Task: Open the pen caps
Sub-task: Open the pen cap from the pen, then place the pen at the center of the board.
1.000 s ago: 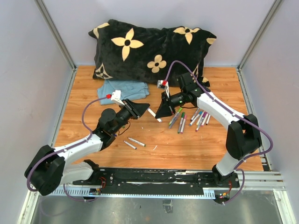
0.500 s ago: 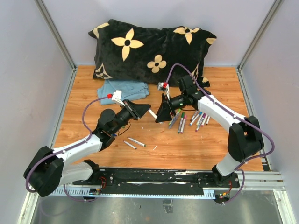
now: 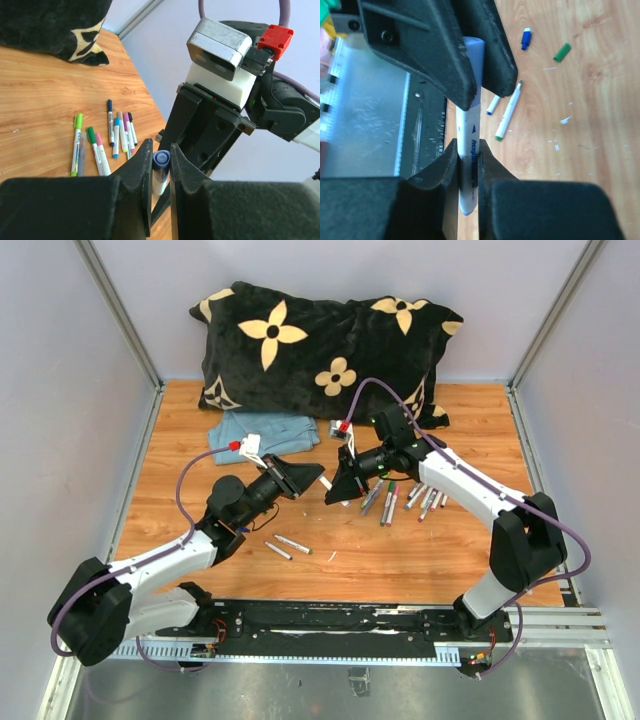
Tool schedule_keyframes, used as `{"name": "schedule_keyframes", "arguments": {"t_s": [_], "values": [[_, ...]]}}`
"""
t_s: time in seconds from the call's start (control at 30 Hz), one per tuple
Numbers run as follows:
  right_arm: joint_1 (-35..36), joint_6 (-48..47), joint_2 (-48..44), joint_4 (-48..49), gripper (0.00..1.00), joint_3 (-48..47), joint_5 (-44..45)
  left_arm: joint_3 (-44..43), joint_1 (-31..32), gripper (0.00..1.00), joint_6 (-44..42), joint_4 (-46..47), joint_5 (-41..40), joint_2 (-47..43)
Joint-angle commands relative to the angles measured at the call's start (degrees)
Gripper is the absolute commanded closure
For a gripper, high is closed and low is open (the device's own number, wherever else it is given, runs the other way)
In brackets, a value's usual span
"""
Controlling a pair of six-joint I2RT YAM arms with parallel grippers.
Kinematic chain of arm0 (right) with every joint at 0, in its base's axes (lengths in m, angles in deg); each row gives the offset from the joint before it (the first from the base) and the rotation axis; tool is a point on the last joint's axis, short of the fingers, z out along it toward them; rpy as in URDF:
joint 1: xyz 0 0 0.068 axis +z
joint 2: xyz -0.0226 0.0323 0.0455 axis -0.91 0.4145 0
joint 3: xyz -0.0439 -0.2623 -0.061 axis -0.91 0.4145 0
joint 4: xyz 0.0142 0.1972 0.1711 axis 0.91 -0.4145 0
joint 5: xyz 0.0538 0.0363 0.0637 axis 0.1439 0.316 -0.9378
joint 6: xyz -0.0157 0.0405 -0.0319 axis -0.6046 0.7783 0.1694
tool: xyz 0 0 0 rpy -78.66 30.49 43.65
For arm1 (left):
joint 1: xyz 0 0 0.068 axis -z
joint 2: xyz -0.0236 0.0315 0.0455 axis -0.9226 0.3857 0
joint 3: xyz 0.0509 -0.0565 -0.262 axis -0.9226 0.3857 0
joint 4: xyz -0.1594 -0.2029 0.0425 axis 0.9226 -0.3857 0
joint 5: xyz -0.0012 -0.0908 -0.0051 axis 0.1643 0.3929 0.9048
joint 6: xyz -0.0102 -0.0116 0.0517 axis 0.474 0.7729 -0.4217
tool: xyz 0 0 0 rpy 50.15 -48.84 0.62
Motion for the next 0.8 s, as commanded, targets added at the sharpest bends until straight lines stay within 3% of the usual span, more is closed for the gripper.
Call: {"name": "schedule_keyframes", "arguments": {"t_s": [0.0, 0.13, 0.3, 0.53, 0.77], "values": [[0.75, 1.31, -1.85, 1.00, 0.99, 1.15, -0.67, 0.72, 0.31, 1.00, -2.38, 3.92, -1.11, -1.38], [1.27, 3.72, -3.10, 4.72, 0.99, 5.03, -1.93, -3.81, -4.20, 1.00, -5.51, 0.48, -2.57, -2.07], [1.31, 5.20, -4.82, 8.41, 0.99, 9.46, -2.69, -6.95, -15.37, 1.00, -0.78, 1.25, 1.58, -2.33], [1.38, 5.51, -4.48, 9.70, 0.99, 10.70, -1.20, -3.57, -22.81, 1.00, 3.05, 2.06, 5.07, -5.02], [7.92, 2.22, -2.26, 7.07, 0.99, 10.42, 18.09, 3.28, -22.99, 1.00, 1.73, -11.41, 3.47, -14.01]]}}
